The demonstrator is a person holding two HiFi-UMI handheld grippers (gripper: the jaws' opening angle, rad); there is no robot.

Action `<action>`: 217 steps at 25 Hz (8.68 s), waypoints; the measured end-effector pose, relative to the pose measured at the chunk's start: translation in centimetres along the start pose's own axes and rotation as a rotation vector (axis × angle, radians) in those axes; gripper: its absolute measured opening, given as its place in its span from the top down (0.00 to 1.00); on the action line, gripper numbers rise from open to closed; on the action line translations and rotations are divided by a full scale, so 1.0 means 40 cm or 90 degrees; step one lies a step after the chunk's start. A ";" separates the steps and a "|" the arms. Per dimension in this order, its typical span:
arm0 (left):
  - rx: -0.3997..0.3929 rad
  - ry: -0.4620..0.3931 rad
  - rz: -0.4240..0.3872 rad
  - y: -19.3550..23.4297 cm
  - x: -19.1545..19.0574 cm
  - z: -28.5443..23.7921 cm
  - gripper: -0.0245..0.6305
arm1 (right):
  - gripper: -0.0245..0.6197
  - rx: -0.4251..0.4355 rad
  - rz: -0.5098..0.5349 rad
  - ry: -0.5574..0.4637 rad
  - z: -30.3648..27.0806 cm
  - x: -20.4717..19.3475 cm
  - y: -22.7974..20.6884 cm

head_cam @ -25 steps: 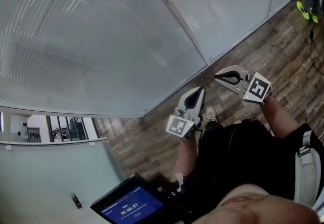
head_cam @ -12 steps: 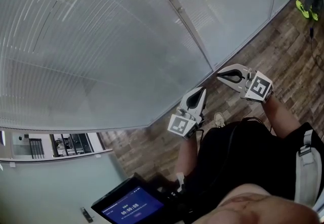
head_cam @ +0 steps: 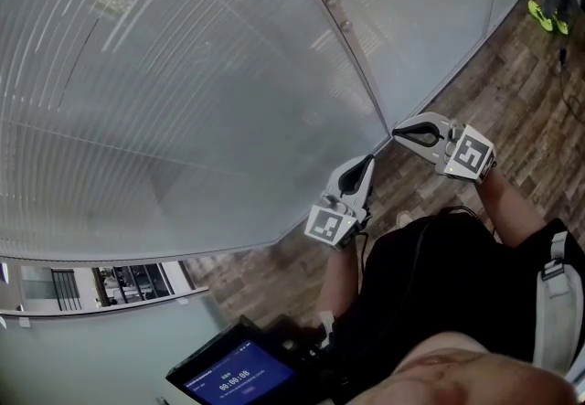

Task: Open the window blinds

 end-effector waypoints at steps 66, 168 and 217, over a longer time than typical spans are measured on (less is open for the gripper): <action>0.094 -0.034 0.031 0.218 -0.030 -0.123 0.96 | 0.75 -0.253 0.578 0.276 -0.320 0.255 -0.558; 0.151 -0.001 0.033 0.101 -0.054 -0.046 0.96 | 0.68 -0.282 -0.082 -0.016 -0.332 0.235 -0.616; 0.152 -0.008 0.034 0.083 -0.072 -0.032 0.96 | 0.77 -0.301 0.747 0.327 -0.390 0.227 -0.555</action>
Point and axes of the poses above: the fingertips, and each gripper's own axes: z backward along the fingers, y to its left, x out of its top, the point moved 7 cm from there along z, backward along the fingers, and after that the axes turned 9 degrees about -z, right-handed, at the moved point
